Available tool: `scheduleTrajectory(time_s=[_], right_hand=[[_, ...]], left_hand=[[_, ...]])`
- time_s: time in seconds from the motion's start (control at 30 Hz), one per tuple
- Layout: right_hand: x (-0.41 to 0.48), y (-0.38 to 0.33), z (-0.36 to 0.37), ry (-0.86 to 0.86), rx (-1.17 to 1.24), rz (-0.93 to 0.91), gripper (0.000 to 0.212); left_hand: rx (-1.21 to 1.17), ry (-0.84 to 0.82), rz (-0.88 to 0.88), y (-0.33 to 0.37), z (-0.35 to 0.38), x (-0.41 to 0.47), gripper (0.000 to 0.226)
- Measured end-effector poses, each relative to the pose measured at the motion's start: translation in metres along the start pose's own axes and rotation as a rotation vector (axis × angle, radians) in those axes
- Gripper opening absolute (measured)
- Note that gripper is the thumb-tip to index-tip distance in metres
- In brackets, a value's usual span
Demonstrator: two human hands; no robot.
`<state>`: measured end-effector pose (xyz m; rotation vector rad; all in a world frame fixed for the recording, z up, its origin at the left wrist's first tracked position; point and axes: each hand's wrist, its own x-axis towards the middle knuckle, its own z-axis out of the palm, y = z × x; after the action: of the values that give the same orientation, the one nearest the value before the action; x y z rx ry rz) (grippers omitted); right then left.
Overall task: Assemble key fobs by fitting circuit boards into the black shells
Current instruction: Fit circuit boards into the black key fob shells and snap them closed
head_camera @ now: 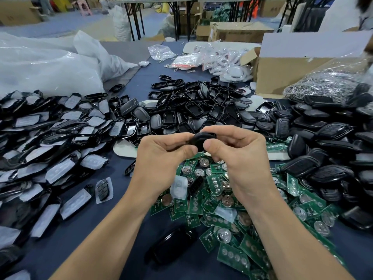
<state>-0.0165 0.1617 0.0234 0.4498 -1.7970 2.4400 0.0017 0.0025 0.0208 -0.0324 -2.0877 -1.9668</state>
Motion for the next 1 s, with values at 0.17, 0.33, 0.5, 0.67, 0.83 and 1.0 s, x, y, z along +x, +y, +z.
scheduleTrajectory(time_s=[0.17, 0.33, 0.5, 0.67, 0.83, 1.0], right_hand=[[-0.001, 0.002, 0.004, 0.007, -0.069, -0.003, 0.029], [-0.001, 0.003, 0.004, 0.072, -0.283, -0.017, 0.022], [-0.005, 0.007, 0.006, 0.007, -0.744, -0.176, 0.027], [-0.004, 0.006, 0.009, -0.009, -0.649, -0.136, 0.022], [-0.002, 0.001, 0.006, 0.007, -0.457, -0.045, 0.025], [-0.003, 0.001, 0.004, 0.081, -0.427, -0.088, 0.029]], left_hand=[[-0.106, -0.015, 0.016, 0.003, 0.0, -0.001, 0.03], [-0.105, -0.017, -0.065, 0.001, 0.001, -0.002, 0.03], [0.095, 0.004, 0.037, 0.0, -0.001, -0.003, 0.044], [-0.133, 0.027, -0.053, 0.003, -0.008, 0.0, 0.023], [-0.478, -0.077, -0.249, 0.004, -0.012, 0.004, 0.017], [-0.426, -0.129, -0.205, 0.002, -0.015, 0.005, 0.019]])
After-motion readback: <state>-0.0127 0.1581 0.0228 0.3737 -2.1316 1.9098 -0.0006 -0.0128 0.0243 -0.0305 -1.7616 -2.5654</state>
